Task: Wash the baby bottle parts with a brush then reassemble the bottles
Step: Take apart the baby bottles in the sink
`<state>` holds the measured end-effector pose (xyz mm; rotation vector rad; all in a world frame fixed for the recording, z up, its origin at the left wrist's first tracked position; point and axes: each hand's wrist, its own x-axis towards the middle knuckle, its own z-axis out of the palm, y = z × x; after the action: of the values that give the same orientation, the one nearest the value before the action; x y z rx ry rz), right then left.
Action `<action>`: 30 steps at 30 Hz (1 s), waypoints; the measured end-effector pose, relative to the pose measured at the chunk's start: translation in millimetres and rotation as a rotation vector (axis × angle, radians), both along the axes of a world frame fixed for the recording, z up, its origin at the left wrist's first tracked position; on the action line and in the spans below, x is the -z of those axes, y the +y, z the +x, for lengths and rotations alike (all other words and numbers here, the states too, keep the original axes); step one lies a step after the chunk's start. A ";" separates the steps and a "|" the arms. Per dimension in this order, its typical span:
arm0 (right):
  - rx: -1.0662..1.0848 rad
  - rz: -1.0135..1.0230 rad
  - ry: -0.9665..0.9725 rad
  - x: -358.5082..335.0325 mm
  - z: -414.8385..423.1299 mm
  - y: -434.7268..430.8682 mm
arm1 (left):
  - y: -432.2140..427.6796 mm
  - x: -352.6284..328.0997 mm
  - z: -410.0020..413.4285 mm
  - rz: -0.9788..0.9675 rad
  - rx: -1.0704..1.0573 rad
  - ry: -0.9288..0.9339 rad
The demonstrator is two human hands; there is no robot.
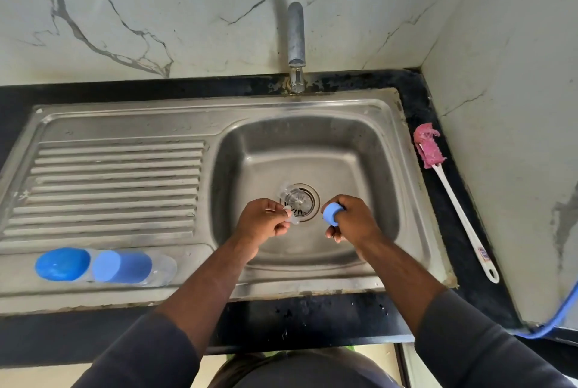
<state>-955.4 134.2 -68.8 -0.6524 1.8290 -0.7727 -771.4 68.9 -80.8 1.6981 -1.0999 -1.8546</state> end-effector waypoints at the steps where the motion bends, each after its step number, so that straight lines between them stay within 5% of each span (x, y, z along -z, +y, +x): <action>1: 0.015 0.046 -0.020 3.8 -3.0 -3.0 | -2.7 2.7 1.3 -0.004 0.008 -0.014; 10: -0.248 0.233 0.090 19.2 4.6 -42.5 | -12.1 9.0 -22.4 0.262 -0.026 0.174; 18: -0.194 0.145 -0.358 43.5 9.7 -54.1 | -28.2 39.0 -28.3 0.190 -0.077 0.078; 21: -0.283 0.202 -0.167 61.9 8.5 -56.6 | -34.3 55.9 -18.0 0.124 0.058 -0.154; 25: -0.655 0.208 0.413 80.9 3.6 -62.3 | -44.9 70.3 -8.3 0.047 0.204 -0.370; 30: -0.919 0.202 0.587 110.7 2.7 -63.5 | -50.6 61.6 -11.6 -0.202 0.509 -0.587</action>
<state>-952.7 70.7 -179.5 -1.5333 1.7774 0.2421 -783.0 18.3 -142.4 2.0274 -2.0361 -1.4354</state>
